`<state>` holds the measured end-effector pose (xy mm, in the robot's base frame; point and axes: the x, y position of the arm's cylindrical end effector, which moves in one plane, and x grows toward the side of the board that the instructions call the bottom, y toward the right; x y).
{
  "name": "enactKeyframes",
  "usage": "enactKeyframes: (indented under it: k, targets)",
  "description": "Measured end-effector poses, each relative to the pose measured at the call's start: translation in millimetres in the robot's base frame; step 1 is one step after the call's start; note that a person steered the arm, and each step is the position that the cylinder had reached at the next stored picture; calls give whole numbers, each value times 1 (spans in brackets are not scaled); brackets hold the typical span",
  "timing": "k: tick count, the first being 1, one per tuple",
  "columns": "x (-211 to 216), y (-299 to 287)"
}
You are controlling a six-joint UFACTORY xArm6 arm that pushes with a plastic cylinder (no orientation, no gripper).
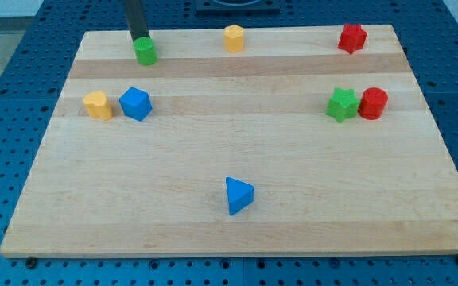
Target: Move the green circle horizontally to the right side of the blue cube
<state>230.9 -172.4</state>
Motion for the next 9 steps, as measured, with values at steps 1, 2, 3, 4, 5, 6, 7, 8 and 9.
enactKeyframes:
  k: [1, 2, 3, 4, 5, 6, 7, 8, 9]
  targets:
    - [7, 24]
    - [22, 33]
    - [25, 27]
    - [25, 14]
    - [23, -8]
    - [24, -30]
    - [34, -33]
    - [46, -17]
    - [62, 8]
